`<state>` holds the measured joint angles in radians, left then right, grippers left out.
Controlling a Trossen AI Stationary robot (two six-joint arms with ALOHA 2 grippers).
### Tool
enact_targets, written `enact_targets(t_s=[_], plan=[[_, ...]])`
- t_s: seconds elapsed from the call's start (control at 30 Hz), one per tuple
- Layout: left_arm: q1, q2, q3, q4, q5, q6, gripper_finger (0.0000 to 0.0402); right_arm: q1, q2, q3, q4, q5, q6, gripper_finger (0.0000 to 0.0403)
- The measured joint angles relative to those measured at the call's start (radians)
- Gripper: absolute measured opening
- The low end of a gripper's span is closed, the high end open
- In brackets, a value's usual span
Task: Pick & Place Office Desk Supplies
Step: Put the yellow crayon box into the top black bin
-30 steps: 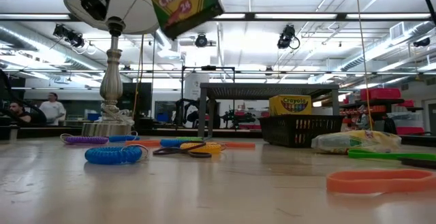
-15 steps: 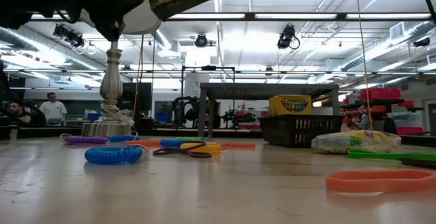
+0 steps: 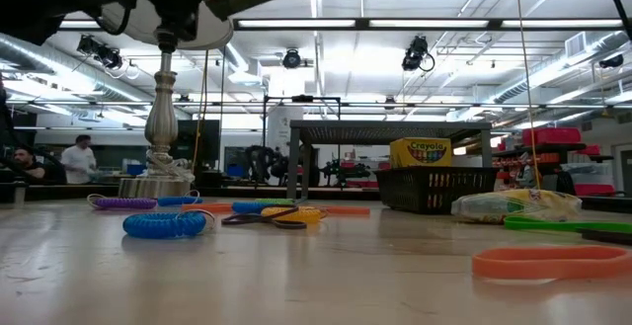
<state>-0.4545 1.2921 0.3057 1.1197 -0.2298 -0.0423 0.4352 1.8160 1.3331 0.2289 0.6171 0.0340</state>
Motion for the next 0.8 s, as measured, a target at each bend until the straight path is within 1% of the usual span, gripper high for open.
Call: enact_targets(t_s=[0.17, 0.27, 0.33, 0.4, 0.57, 0.6, 0.77, 0.8], plan=[[0.031, 0.078, 0.054, 0.009, 0.021, 0.033, 0.0293, -0.008, 0.0, 0.0, 0.007, -0.009, -0.006, 0.0096], [0.04, 0.111, 0.066, 0.016, 0.018, 0.046, 0.0281, -0.008, 0.0, 0.0, 0.007, -0.01, -0.007, 0.0096], [0.044, 0.121, 0.066, 0.028, 0.008, 0.05, 0.0261, -0.006, 0.0, 0.0, 0.007, -0.014, -0.01, 0.0096], [0.045, 0.122, 0.067, 0.029, -0.008, 0.059, 0.0228, -0.007, 0.0, 0.0, 0.007, -0.022, -0.013, 0.0096], [0.044, 0.122, 0.067, 0.034, -0.011, 0.086, 0.0112, -0.007, 0.0, 0.0, 0.004, -0.021, -0.008, 0.0096], [0.044, 0.123, 0.067, 0.034, -0.01, 0.092, 0.0104, -0.007, 0.0, 0.0, 0.001, -0.018, -0.008, 0.0096], [0.044, 0.123, 0.068, 0.017, -0.018, 0.099, 0.0105, -0.006, -0.008, 0.001, -0.037, -0.024, -0.01, 0.0096], [0.044, 0.123, 0.07, 0.007, -0.024, 0.097, 0.0105, -0.005, -0.013, 0.001, -0.049, -0.026, -0.013, 0.0105]])
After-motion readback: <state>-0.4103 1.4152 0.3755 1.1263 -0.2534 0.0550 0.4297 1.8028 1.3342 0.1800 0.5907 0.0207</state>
